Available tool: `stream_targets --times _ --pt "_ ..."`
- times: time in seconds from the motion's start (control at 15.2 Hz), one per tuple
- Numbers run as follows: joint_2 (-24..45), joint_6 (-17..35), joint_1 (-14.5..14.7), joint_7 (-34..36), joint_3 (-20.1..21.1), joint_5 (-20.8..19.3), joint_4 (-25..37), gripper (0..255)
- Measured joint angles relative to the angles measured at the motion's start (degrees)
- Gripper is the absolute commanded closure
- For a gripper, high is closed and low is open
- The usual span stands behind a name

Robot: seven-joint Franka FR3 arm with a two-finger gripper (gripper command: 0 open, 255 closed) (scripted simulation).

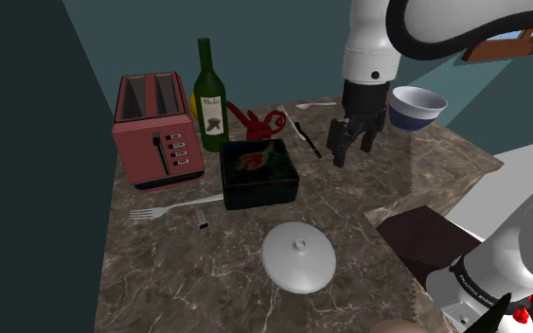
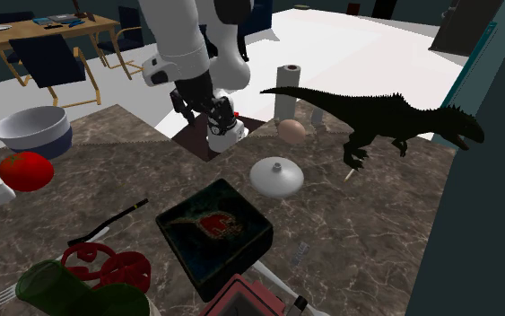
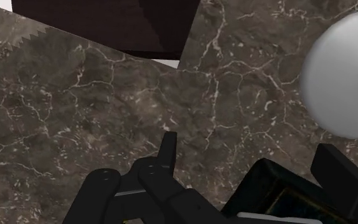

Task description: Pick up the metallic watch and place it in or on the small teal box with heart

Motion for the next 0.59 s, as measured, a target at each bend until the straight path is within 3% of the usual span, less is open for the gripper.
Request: stream_targets --times 0.59 --pt "16.8 8.1 1.4 13.9 8.8 0.0 10.0 0"
